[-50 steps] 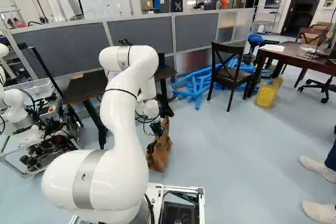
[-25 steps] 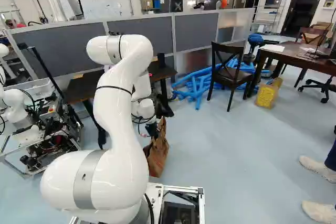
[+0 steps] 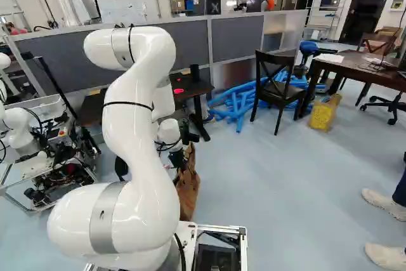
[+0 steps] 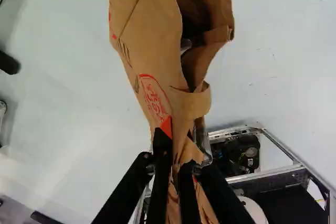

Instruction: Pick up the bag on the ground and place it on the table

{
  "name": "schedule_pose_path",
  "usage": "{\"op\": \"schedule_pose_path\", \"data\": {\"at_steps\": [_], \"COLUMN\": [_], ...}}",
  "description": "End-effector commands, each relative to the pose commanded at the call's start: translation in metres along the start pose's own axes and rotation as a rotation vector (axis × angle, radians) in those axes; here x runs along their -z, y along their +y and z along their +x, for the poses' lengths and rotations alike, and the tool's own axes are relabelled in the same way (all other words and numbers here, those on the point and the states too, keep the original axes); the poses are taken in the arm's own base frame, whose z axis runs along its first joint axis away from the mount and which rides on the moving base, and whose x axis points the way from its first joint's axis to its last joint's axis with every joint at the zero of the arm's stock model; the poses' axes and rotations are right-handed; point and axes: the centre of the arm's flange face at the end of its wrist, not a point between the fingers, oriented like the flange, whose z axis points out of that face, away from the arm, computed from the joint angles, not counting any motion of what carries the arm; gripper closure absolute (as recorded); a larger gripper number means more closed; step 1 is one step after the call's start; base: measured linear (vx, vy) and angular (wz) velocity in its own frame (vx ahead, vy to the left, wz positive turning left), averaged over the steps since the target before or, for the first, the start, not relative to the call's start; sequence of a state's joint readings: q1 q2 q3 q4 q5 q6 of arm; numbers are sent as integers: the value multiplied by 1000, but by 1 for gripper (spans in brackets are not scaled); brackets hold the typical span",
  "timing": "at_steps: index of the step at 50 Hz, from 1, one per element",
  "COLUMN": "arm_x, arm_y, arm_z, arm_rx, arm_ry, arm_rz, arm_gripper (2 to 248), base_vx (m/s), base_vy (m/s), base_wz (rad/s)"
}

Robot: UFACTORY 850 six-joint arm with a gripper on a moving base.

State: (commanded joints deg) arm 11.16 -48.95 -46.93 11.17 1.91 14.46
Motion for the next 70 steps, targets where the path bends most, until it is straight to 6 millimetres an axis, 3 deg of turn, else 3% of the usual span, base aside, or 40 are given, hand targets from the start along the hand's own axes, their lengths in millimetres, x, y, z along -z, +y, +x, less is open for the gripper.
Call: {"op": "schedule_pose_path", "data": {"at_steps": [12, 70], "arm_x": [18, 104], "arm_y": [1, 16], "arm_z": [-21, -54], "arm_rx": [20, 21], "arm_ry": [-3, 29], "arm_rz": [-1, 31], "arm_gripper": [229, 229], "base_vx": [0, 0], "base_vy": [0, 0], "base_wz": [0, 0]}}
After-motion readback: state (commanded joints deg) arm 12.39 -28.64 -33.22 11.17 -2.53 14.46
